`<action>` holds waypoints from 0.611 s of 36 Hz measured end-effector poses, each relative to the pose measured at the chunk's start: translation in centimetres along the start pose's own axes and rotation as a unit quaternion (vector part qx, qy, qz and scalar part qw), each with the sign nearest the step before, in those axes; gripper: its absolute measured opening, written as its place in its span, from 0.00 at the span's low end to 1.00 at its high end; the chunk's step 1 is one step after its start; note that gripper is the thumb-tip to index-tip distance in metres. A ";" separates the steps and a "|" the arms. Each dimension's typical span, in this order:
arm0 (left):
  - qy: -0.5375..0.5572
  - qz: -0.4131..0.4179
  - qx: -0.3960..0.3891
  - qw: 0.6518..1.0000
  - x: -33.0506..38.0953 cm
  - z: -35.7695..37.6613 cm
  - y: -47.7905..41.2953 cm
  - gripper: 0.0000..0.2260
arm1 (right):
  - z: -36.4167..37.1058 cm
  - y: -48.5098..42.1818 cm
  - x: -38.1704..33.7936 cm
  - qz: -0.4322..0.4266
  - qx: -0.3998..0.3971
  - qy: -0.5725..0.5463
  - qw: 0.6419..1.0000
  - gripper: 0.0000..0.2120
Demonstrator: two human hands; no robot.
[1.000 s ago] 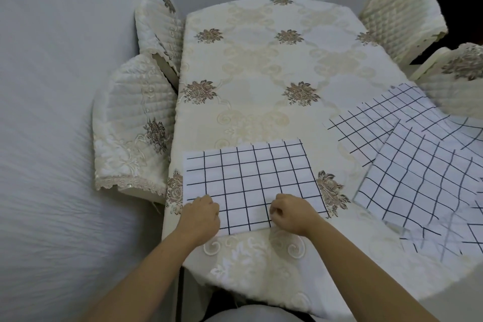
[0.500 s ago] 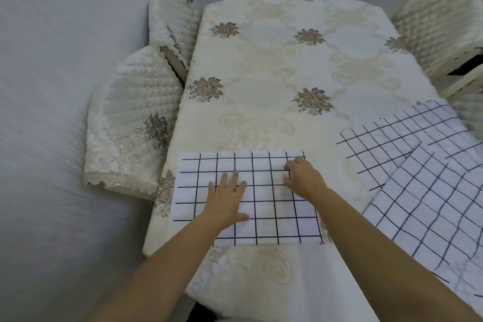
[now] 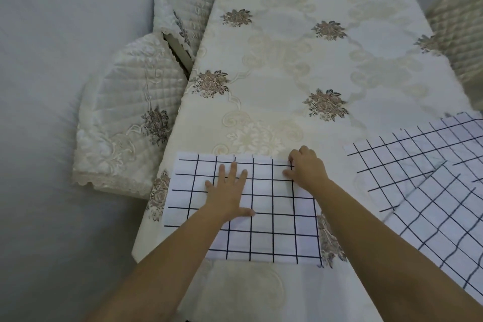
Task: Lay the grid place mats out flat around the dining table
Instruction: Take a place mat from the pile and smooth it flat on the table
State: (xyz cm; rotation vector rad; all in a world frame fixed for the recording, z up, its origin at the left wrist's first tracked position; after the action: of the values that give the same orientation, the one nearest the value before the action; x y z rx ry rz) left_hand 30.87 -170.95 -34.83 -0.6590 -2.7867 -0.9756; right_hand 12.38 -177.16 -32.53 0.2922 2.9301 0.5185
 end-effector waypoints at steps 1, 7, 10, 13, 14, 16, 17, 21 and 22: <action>0.006 -0.001 -0.002 1.000 -0.1 0.0 -0.1 0.48 | 0.0 -0.2 -0.2 0.001 -0.005 -0.003 1.000 0.18; 0.016 -0.001 -0.007 1.000 -0.5 0.5 -0.3 0.49 | 0.1 -1.4 -1.2 0.009 -0.053 0.034 0.998 0.20; 0.022 -0.004 -0.009 1.000 -0.1 0.5 -0.2 0.49 | 0.1 -1.7 -1.5 0.006 -0.083 0.049 0.995 0.16; 0.022 -0.005 -0.009 1.000 -0.3 0.5 -0.3 0.49 | 0.2 -1.8 -2.5 -0.010 -0.094 0.047 0.994 0.16; 0.021 -0.005 -0.008 1.000 -0.3 0.4 -0.3 0.49 | 0.3 -1.8 -2.9 -0.017 -0.091 0.043 0.995 0.17; 0.019 -0.005 -0.009 1.000 -0.2 0.4 -0.4 0.49 | 0.4 -1.6 -3.6 -0.027 -0.090 0.036 0.995 0.19; 0.019 -0.006 -0.010 1.000 -0.2 0.4 -0.4 0.49 | 0.5 -1.6 -3.9 -0.028 -0.092 0.032 0.995 0.19; 0.025 -0.005 -0.004 1.000 -0.3 0.4 -0.4 0.49 | 0.9 -1.6 -4.7 -0.027 -0.091 0.042 0.995 0.18; 0.025 -0.004 -0.003 1.000 -0.3 0.4 -0.4 0.49 | 0.9 -1.7 -4.8 -0.029 -0.089 0.053 0.994 0.18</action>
State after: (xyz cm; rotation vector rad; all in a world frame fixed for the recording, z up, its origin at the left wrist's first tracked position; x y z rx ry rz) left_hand 31.00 -171.11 -35.40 -0.6168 -2.7453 -0.9880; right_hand 16.96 -179.42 -33.43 0.1600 2.9567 0.8033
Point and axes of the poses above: each hand's wrist, its own y-axis away from the middle knuckle, its own z-axis out of the palm, x = y × z, the point moved 6 cm from there along -y, towards the middle knuckle, and after that the axes turned 13 degrees about z, right-handed, at the moved point
